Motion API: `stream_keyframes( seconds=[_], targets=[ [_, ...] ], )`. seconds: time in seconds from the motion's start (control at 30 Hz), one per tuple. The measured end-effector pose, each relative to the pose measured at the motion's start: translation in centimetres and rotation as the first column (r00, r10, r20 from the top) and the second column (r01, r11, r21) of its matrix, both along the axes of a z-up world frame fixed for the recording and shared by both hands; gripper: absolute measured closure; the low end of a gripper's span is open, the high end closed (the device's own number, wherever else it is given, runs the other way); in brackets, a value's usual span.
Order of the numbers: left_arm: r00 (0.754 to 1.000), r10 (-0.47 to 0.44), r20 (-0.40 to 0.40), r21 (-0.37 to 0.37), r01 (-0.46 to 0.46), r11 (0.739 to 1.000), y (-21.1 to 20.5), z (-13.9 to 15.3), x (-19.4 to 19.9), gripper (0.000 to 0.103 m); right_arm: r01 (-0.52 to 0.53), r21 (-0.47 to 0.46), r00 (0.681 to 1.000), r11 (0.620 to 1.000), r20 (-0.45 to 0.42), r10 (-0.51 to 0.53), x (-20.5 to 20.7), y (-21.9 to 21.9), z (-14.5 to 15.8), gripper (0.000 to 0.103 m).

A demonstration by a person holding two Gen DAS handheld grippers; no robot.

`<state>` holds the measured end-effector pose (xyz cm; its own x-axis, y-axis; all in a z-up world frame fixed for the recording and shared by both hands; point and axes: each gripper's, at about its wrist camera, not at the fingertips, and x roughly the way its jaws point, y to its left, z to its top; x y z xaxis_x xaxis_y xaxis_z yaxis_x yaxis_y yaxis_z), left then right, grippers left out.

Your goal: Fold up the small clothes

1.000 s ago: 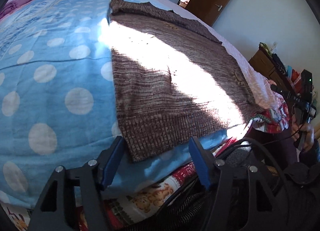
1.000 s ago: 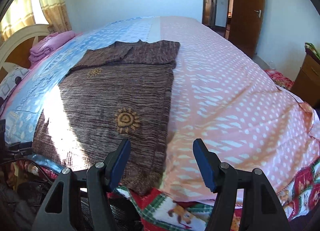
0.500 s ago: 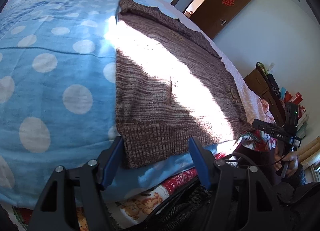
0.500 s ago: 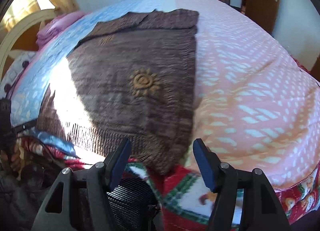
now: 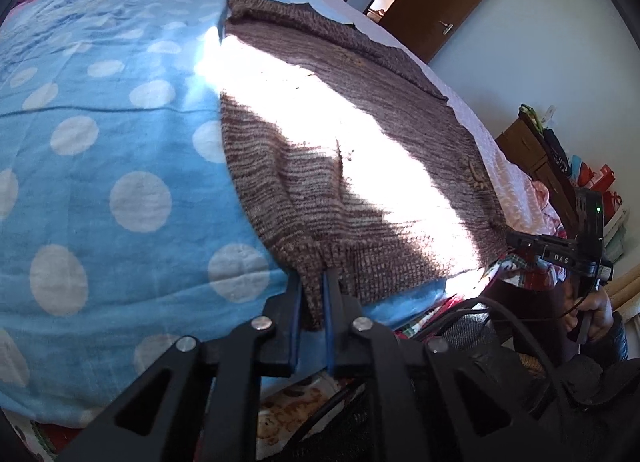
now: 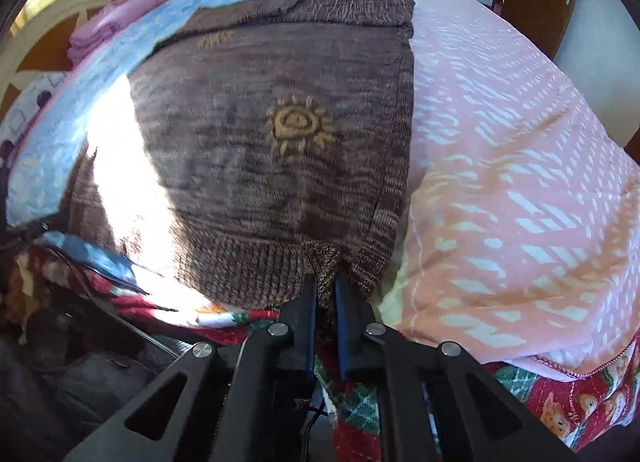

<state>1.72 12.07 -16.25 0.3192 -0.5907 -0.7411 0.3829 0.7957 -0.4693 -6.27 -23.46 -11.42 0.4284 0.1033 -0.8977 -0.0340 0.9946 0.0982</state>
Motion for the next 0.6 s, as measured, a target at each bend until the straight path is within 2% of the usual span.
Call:
stream_keyframes(
  seconds=[0.23, 0.33, 0.43, 0.6],
  targets=[
    [0.999, 0.020, 0.034, -0.107, -0.017, 0.994, -0.5, 4.3, 4.9, 0.094, 0.066, 0.264, 0.990, 0.962, 0.105, -0.097, 3.4, -3.0, 4.9, 0.095],
    [0.998, 0.026, 0.057, -0.133, -0.018, 0.991, -1.2, 6.1, 8.0, 0.094, 0.086, 0.298, 0.983, 0.951, 0.133, -0.130, 6.9, -4.0, 6.0, 0.095],
    [0.995, 0.041, 0.095, -0.113, -0.030, 0.993, -2.1, 7.1, 11.5, 0.094, 0.125, 0.337, 0.976, 0.933, 0.127, -0.177, 11.1, -5.2, 6.0, 0.096],
    [0.995, 0.068, 0.079, -0.080, -0.062, 0.995, -3.0, 6.0, 17.3, 0.094, 0.197, 0.344, 0.963, 0.918, 0.110, -0.248, 17.4, -7.2, 3.7, 0.096]
  ],
)
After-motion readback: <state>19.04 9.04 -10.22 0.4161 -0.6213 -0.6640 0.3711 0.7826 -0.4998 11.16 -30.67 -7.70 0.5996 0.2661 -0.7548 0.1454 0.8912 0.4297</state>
